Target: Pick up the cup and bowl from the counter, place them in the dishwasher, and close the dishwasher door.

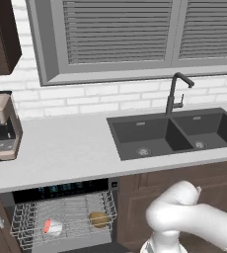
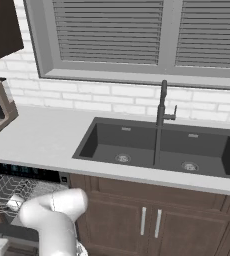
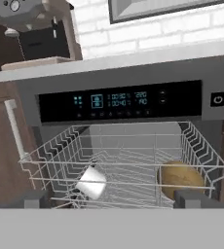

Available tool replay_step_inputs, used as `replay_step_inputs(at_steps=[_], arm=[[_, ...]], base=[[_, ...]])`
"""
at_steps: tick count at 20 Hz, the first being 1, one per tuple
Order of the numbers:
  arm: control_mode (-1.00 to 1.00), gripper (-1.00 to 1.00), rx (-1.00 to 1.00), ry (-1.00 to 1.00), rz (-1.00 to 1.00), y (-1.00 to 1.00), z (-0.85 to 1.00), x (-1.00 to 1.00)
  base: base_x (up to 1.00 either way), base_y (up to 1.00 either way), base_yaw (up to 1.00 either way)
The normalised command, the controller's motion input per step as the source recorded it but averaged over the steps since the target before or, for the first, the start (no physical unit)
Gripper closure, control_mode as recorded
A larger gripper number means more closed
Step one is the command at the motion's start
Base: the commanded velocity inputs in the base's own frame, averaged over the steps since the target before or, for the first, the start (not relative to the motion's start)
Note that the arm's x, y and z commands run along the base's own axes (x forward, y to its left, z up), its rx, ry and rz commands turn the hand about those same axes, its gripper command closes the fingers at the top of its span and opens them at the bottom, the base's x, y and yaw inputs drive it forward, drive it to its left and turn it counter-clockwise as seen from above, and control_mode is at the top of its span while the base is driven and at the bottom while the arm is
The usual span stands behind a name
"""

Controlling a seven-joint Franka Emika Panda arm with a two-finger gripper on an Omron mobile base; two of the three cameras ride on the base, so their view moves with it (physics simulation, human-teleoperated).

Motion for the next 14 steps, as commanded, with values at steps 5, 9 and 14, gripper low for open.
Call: replay_step_inputs(at_steps=[5, 9, 14], arm=[[-1.00, -1.00, -0.08, -0.02, -0.22, 0.71, -0.32, -0.25], [-1.00, -1.00, -0.08, 0.19, -0.20, 0.15, -0.39, 0.05], [-1.00, -1.00, 0.00, 0.04, -0.22, 0.01, -0.79, 0.12]], base=[[0.00, 0.00, 0.00], [0.00, 0.00, 0.00], [0.00, 0.00, 0.00]])
